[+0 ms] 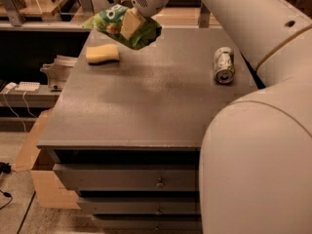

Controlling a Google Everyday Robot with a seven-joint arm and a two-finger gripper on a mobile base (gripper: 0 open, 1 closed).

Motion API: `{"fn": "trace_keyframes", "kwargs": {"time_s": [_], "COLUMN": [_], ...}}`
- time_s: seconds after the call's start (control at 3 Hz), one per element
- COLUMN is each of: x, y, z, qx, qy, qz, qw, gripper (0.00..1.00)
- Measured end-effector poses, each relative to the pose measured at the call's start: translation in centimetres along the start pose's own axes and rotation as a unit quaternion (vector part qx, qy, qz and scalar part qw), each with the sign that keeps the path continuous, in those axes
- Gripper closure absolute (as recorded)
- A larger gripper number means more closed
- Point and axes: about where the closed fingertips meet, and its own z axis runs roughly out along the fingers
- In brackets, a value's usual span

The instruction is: Move green rice chip bag near sponge

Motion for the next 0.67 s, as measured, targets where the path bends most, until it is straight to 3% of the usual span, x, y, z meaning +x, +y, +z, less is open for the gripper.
{"fn": "trace_keyframes", "kwargs": {"time_s": [0.33,0.67], "x": [-0.7,-0.2], "y": [-1.8,-2.9], "z": [1.3,3.3], "qx": [0.030,0.043], "qy": [-0.002,0.001], "qz": [0.033,0.070], "qw": [0.9990,0.9966], "gripper": [1.00,1.00]}}
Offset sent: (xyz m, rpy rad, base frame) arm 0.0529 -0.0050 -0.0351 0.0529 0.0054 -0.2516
